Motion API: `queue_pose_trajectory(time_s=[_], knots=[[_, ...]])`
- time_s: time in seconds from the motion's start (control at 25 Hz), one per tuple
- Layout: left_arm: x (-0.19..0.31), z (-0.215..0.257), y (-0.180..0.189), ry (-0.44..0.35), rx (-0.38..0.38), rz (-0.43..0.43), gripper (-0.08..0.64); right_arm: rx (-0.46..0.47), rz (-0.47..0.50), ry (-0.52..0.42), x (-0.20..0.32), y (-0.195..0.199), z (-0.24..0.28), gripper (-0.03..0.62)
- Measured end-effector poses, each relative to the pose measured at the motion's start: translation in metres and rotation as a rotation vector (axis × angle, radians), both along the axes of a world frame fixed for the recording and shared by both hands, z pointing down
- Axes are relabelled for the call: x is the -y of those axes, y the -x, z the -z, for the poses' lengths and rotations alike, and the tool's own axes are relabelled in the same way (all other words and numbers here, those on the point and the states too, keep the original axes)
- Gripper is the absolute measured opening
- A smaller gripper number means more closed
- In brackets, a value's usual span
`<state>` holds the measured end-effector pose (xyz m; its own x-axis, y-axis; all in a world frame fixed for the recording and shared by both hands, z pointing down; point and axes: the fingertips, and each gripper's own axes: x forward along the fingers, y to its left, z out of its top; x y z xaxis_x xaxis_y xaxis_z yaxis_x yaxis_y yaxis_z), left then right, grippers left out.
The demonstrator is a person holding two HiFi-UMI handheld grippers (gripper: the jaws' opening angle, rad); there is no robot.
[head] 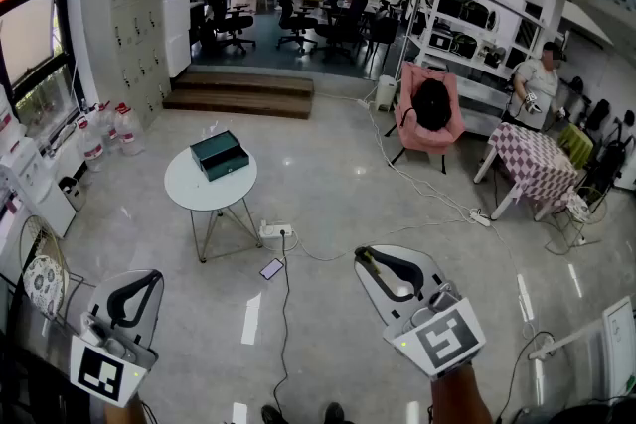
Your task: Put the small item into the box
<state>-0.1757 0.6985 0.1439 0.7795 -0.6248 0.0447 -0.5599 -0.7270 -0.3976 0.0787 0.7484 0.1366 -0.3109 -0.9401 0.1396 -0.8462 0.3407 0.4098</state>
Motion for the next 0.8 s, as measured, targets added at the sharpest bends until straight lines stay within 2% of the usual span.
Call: queue_pose_trajectory(time_s=[0.2,0.64,0.8], knots=[[0.012,-0.004,0.000,0.006,-0.028,-0.009,0.018,-0.003,0.001,-0.002,0.016,0.006,-0.009,0.078],[0.036,-0.014,0.011,0.005,-0.025,-0.024,0.018,-0.003,-0.011,-0.010,0.036,0.019,-0.018,0.078],[0.047,-0.018,0.005,0.008,-0.036,-0.031,0.018,0.015,-0.004,-0.022,0.047,0.018,-0.018,0.078]])
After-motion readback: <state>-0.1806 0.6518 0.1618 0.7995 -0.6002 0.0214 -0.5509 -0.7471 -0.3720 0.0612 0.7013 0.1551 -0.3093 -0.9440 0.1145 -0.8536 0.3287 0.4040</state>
